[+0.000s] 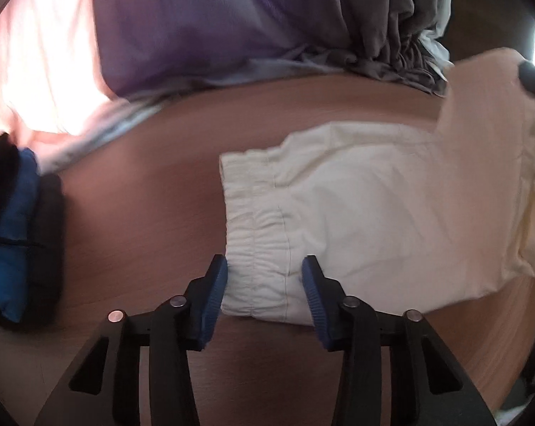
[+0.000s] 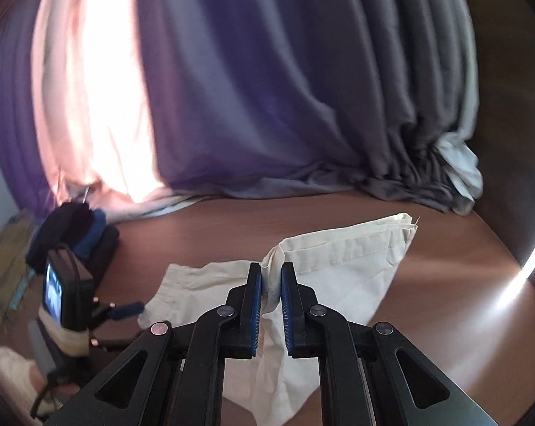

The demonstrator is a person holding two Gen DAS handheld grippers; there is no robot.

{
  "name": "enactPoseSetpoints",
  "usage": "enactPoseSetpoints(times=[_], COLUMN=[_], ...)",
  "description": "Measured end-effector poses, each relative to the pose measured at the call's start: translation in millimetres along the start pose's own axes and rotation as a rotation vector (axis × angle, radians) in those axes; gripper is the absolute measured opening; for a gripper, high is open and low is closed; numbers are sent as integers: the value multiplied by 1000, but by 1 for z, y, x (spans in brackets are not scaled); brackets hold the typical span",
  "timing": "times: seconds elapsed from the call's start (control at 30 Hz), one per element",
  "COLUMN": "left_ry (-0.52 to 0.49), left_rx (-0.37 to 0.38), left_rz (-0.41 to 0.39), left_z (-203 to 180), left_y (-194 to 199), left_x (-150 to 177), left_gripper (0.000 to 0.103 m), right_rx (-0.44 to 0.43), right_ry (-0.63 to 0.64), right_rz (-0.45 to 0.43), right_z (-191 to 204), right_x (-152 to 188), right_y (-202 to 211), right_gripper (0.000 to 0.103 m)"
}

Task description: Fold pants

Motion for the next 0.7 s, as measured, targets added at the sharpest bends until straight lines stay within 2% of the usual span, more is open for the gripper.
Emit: enactPoseSetpoints(times=[0.07, 0.27, 0.4, 0.6, 0.7], left_ry=[14, 49, 66, 78, 90], left_rx=[27, 71, 79, 89, 113], left_rz=[3, -10, -29, -53, -49], left_z=[-1, 1, 1, 0, 2], left_y=[0, 0, 2, 4, 5], left_x=[4, 9, 12, 14, 13], left_gripper=[42, 42, 42, 42, 43], right_rx=[-35, -221, -373, -526, -565], right_ry=[39, 67, 50, 71, 55], right_rz=[25, 94, 162, 273, 334], right_z=[11, 56, 85, 124, 129], right_x=[1, 5, 13, 35, 49], right_y=[-11, -43, -67, -103, -121], right_gripper=[12, 12, 12, 12, 12])
Point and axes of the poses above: each gripper's, at about its wrist camera, not at the fingertips, and y roughly against the way its jaws point, z to its left, x to its underside, the point moved 10 cm from there along -y, roughly the way its jaws point, and after that the axes turned 14 degrees about -x, right-handed, at the moved point
